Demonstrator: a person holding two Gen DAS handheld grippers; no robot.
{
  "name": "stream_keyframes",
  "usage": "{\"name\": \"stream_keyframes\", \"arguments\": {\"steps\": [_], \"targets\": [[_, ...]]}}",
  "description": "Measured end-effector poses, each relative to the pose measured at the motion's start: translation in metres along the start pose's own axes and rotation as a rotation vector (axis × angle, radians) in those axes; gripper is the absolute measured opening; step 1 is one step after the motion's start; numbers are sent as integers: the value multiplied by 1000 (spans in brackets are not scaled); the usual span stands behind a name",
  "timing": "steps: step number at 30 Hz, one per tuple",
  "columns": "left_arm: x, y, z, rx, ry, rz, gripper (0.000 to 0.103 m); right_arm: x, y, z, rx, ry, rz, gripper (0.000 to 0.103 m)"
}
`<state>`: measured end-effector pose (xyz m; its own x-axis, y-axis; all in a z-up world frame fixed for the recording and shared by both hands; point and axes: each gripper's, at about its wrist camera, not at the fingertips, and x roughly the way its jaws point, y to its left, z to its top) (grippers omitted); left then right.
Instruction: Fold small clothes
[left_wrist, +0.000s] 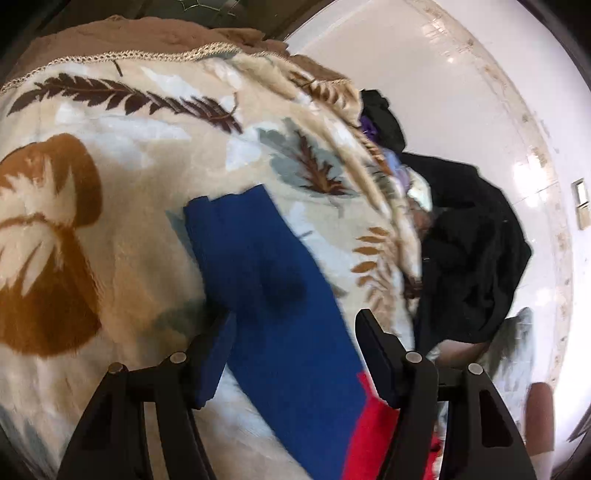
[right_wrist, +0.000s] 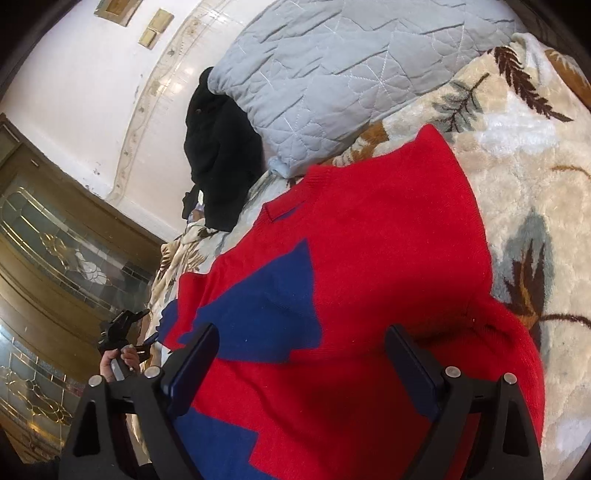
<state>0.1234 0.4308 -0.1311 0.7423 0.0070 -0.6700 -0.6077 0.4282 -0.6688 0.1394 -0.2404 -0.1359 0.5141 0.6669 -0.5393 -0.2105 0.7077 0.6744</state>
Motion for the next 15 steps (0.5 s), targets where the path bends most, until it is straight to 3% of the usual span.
{"name": "stream_keyframes", "arguments": {"steps": [7, 9, 12, 14, 15], "targets": [[-23, 9, -8, 21, -98, 50, 68, 8, 8, -1, -11, 20, 18, 93], [-10, 15, -3, 16, -42, 56, 67, 9, 10, -3, -20, 25, 21, 93], [-7, 14, -1, 21, -47, 62, 66, 10, 10, -4, -23, 30, 15, 93], [-2, 10, 0, 46, -39, 74, 53, 11, 8, -3, -12, 30, 16, 93], [5, 8, 1, 69, -13, 123, 22, 11, 8, -3, -10, 30, 15, 93]]}}
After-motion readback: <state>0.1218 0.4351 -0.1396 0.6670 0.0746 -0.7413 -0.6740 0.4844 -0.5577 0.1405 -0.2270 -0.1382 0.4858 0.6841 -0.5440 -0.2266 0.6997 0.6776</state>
